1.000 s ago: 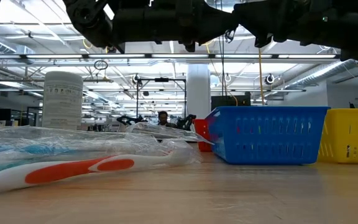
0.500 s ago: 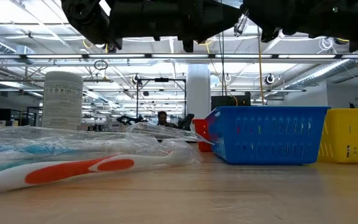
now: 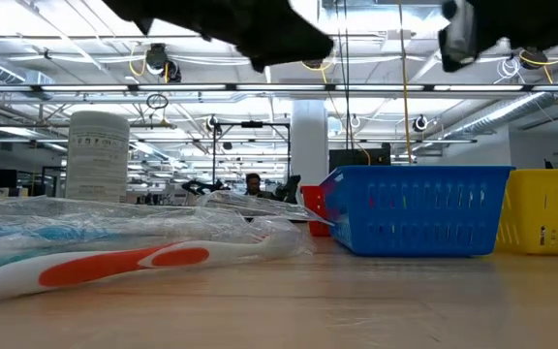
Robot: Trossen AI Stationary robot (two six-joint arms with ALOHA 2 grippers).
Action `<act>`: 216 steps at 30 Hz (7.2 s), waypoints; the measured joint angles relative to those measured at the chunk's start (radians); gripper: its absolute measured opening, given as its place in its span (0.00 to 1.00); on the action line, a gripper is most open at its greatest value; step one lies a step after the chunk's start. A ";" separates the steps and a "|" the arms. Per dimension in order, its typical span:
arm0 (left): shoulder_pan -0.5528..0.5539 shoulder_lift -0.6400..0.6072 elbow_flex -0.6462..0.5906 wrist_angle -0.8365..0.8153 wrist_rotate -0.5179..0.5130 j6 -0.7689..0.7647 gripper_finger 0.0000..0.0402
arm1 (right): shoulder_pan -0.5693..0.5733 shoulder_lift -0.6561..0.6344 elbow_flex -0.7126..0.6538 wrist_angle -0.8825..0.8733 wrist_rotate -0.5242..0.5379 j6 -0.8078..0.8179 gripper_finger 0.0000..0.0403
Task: Pick & Place Travel size toiletries
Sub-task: Put the silver nail cutter into the yellow bin
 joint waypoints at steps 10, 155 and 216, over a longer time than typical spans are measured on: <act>0.002 -0.034 0.000 -0.160 -0.107 -0.068 0.22 | 0.149 0.009 -0.031 -0.329 0.117 0.351 0.16; 0.073 0.049 0.078 0.232 0.052 0.009 0.02 | -0.127 0.302 -0.066 0.616 0.218 -0.054 0.64; -0.004 -0.343 0.084 -0.649 -0.425 -0.280 0.85 | -0.025 0.080 0.108 -0.188 0.109 0.084 0.08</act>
